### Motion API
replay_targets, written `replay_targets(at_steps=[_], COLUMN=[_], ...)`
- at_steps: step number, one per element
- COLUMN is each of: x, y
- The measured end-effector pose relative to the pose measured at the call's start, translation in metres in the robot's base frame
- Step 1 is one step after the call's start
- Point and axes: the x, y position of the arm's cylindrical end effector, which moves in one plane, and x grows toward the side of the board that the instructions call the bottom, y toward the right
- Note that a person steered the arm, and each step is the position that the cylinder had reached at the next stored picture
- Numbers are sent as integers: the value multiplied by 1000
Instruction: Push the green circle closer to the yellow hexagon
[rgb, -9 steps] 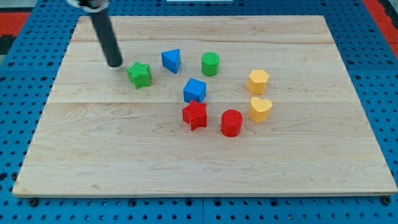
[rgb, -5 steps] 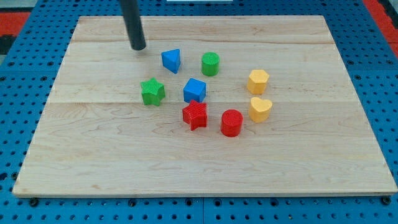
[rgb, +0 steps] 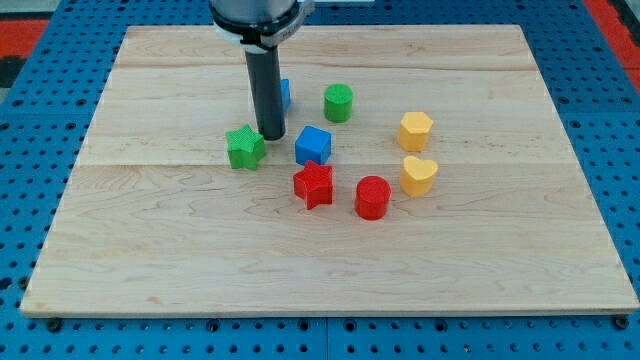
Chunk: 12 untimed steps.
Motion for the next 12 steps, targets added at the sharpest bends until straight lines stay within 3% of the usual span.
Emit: replay_targets(at_steps=[3,5,7,8,10,12], x=[-19,-72,-163,-188,-78,-76], y=[42,122,192,127,120,118])
